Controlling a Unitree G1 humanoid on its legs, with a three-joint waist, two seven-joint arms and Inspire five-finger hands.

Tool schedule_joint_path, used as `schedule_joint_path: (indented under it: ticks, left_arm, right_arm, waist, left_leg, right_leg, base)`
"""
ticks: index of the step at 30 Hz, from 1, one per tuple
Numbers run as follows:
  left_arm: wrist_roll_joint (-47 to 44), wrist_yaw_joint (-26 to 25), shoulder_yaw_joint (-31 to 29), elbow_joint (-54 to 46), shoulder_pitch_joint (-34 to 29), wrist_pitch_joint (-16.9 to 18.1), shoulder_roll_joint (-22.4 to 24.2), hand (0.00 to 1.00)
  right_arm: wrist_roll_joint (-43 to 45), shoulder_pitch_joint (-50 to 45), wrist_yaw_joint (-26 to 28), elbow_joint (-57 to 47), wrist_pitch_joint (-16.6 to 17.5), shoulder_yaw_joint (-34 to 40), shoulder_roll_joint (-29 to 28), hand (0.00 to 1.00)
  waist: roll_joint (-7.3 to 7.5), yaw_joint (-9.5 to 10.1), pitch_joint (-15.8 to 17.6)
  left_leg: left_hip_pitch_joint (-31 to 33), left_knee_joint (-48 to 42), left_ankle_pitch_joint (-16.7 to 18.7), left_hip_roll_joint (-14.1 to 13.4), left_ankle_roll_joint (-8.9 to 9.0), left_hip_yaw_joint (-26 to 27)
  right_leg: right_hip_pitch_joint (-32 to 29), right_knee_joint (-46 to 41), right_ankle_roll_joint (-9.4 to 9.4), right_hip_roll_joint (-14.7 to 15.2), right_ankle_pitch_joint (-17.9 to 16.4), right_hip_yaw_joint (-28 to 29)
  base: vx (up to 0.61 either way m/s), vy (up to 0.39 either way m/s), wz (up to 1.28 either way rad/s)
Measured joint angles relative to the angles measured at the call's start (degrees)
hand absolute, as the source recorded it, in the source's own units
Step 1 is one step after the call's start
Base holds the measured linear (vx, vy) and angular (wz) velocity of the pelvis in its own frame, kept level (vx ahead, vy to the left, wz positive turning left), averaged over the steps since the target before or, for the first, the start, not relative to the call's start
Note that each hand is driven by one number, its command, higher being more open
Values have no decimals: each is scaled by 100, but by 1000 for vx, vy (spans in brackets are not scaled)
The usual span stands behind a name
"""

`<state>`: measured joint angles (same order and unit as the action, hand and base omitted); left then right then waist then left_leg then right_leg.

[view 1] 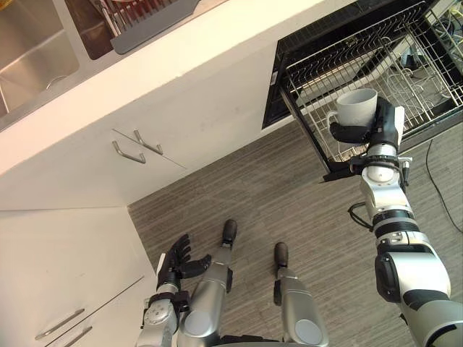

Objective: Walk over to the sink, pick up the cup, carry it to the dishwasher, place the cup inside the dishwasher, then close the dishwasher door

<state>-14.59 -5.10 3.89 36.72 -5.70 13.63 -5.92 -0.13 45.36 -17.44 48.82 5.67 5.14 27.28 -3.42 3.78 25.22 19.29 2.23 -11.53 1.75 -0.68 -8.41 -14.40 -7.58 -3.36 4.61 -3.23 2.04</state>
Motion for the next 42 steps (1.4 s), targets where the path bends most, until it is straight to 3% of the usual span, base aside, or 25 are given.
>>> schedule_joint_path:
  ticks: [12, 16, 26, 33, 36, 42]
  left_arm:
    - [1, -12, 3, 24, 64, 0, 7, 90]
    - [0, -110, 2, 23, 64, -7, 27, 90]
    - [12, -71, -105, 182, 59, -142, 40, 90]
    - [138, 77, -385, 535, -207, -349, 30, 90]
    - [257, 115, -437, 681, -274, -378, 37, 90]
    - [285, 136, -471, 820, -358, -384, 38, 90]
  right_arm:
    - [54, -46, 0, -28, -6, 4, -13, 90]
    - [58, -402, -2, -488, -12, 46, -88, 90]
    - [101, -2562, -51, -3574, -13, 431, -1224, 90]
    - [95, -4201, 213, -5164, 99, 566, -2083, 90]
    - [47, -4572, 366, -5698, 217, 558, -2265, 90]
    - [-10, -4622, 537, -6303, 415, 516, -2326, 90]
  waist:
    - [-5, 23, 2]
    - [-5, 19, 2]
    - [65, -161, -81]
    - [450, -266, -721]
    - [488, -309, -989]
    - [487, -315, -1168]
  left_leg:
    - [-213, 268, -156, -66, 27, 19]
    - [-306, 268, -155, -81, 29, 21]
    - [-737, 273, -78, -136, 112, -4]
    - [-1155, 272, 130, -101, 175, -130]
    - [-1324, 271, 165, -77, 162, -205]
    - [-1454, 194, 201, -88, 178, -314]
  right_leg:
    - [39, -68, -1, -39, -2, 4]
    - [127, -62, -2, -53, -2, 7]
    - [628, 64, -3, -104, -14, -52]
    - [1104, 54, 32, -69, -239, -201]
    - [1305, 50, 49, -48, -329, -283]
    - [1526, 60, 90, -74, -374, -396]
  base:
    - [0, -8, -1]
    - [1, -8, 0]
    - [7, -22, 2]
    - [53, -28, 11]
    - [54, -28, 15]
    - [6, -27, 8]
